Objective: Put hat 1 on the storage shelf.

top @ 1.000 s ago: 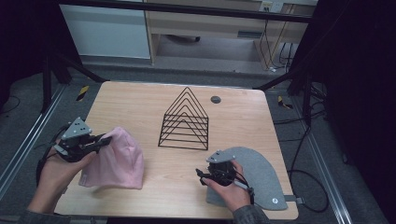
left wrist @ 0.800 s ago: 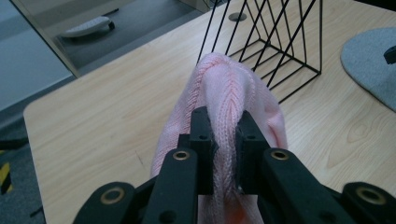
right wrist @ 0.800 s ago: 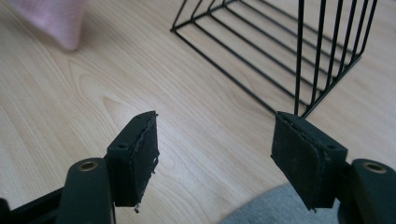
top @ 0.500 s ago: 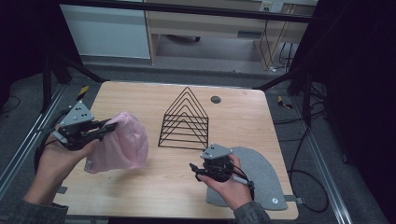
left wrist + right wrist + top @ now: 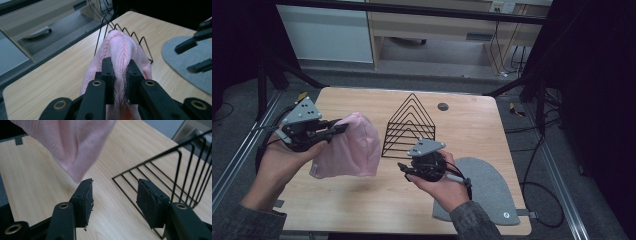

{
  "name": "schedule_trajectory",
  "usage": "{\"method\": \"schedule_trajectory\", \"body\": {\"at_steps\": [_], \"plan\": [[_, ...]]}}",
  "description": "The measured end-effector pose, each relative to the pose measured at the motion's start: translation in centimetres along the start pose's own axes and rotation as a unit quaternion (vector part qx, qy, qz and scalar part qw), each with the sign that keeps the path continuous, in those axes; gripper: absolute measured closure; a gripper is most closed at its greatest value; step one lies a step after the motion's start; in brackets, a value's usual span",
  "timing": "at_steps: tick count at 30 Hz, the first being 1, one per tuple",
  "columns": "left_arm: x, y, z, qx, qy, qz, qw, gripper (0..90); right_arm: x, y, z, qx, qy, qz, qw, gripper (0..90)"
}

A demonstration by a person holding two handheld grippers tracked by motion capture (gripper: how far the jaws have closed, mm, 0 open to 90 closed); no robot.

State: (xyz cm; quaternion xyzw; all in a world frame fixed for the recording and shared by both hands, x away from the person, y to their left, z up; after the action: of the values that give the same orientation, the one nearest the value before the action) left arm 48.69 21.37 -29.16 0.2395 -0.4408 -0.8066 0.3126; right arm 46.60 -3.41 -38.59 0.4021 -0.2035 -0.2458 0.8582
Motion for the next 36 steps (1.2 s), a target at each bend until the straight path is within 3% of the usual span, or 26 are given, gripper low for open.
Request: {"method": "schedule_trajectory", "body": {"at_steps": [6,11,23,26,33,36], "plan": [[0.8,2.3,0.2,0.006,-0.005,-0.015,0.9999,80.0,-0.8,2.6,-0.5,0.007,0.007,0.018,0.9998,46.6],[1.6,3.7,0.1,0.005,-0.010,-0.024,0.9996,79.8,-1.0,4.0,-1.1,0.013,0.015,0.014,0.9997,46.0],[3.3,4.5,-0.8,0.003,-0.034,-0.034,0.9989,79.7,-0.9,4.8,-1.9,0.016,0.014,0.000,0.9998,43.9],[3.7,4.6,-0.9,0.007,-0.038,-0.030,0.9988,79.7,-0.8,4.9,-2.0,0.019,0.013,-0.004,0.9997,48.3],[3.7,4.6,-0.7,0.005,-0.038,-0.032,0.9988,79.3,-0.7,5.1,-1.8,0.019,0.033,0.004,0.9993,75.7],[3.2,4.4,-0.6,0.002,-0.035,-0.030,0.9989,79.1,-0.4,5.2,-1.4,0.017,0.032,0.008,0.9993,78.6]]}}
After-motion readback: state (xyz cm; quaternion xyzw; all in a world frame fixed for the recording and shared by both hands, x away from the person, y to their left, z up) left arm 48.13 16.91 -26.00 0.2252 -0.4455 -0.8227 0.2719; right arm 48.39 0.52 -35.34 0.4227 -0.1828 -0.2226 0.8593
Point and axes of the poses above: each handheld gripper's, and its own axes: z roughly backward along the jaws, y roughly out of its top, x roughly to its right, the point moved 5 cm from there along -z, roughly forward along the jaws, and after that the axes turned 3 degrees about z, right-handed, at the moved point
